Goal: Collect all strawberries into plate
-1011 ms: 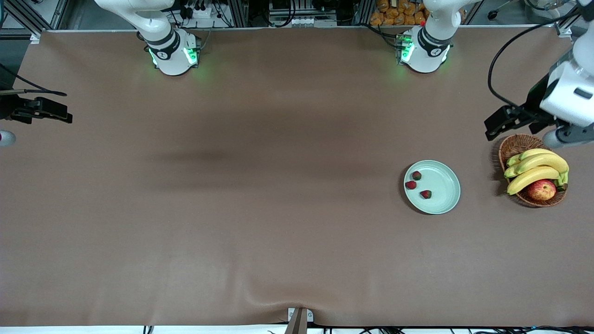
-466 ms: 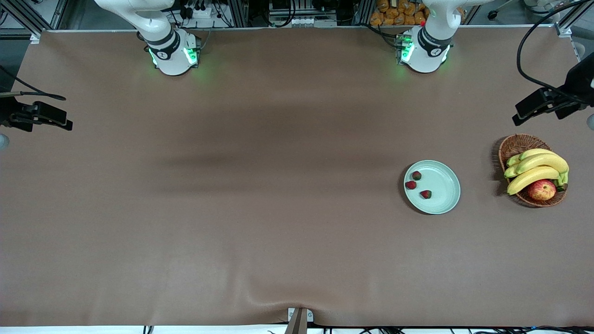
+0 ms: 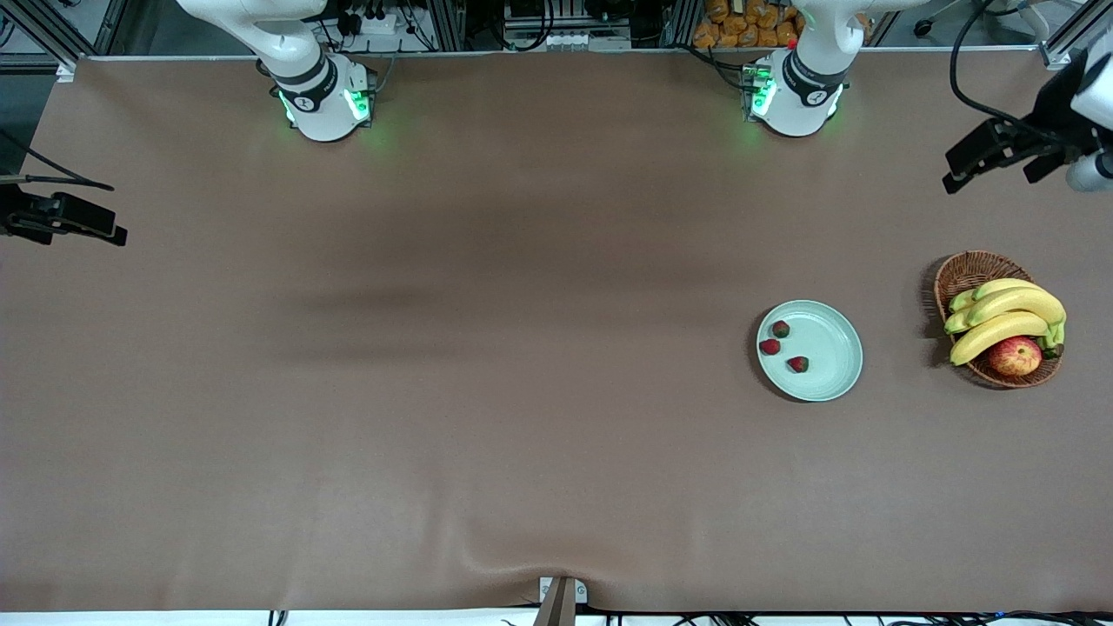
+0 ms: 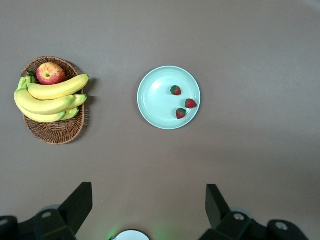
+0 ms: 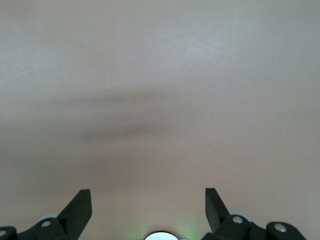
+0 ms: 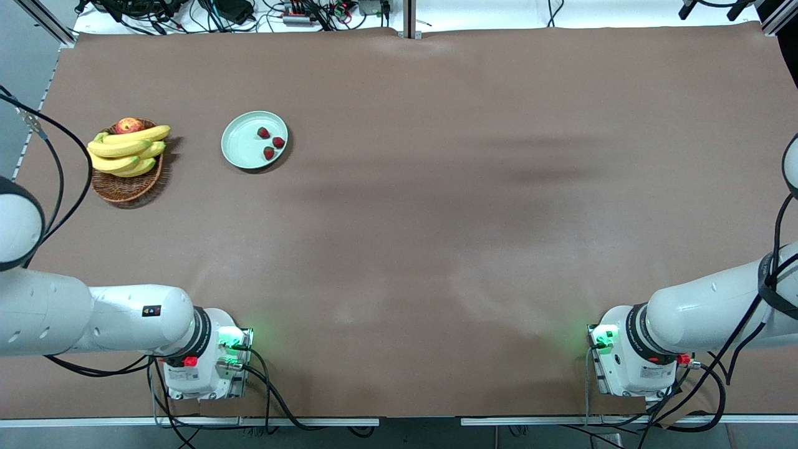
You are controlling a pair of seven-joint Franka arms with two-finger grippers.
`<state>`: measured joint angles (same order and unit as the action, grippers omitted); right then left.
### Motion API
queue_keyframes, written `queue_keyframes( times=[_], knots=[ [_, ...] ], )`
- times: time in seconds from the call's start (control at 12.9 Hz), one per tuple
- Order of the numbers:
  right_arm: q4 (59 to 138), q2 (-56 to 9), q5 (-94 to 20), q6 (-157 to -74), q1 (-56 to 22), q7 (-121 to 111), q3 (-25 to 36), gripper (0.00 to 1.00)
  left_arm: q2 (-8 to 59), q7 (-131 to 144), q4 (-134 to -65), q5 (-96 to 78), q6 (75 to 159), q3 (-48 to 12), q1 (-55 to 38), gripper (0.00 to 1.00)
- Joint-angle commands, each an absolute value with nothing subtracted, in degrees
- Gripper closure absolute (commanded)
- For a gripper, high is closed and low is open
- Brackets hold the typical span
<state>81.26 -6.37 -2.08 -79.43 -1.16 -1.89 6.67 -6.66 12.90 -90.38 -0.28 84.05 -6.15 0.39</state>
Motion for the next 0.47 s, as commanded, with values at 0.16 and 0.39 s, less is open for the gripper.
queue_keyframes(
  times=[0.16, 0.39],
  knots=[
    [80.77, -5.89, -0.17, -77.78, -1.41, -0.44, 6.42, 0.00, -7.13, 8.55, -90.27, -0.35, 84.02, -2.55, -2.81, 0.00],
    [80.77, -5.80, -0.18, -77.70, -1.41, -0.35, 6.24, 0.00, -5.54, 8.17, -88.15, -0.35, 83.32, -1.85, -2.99, 0.00]
  ],
)
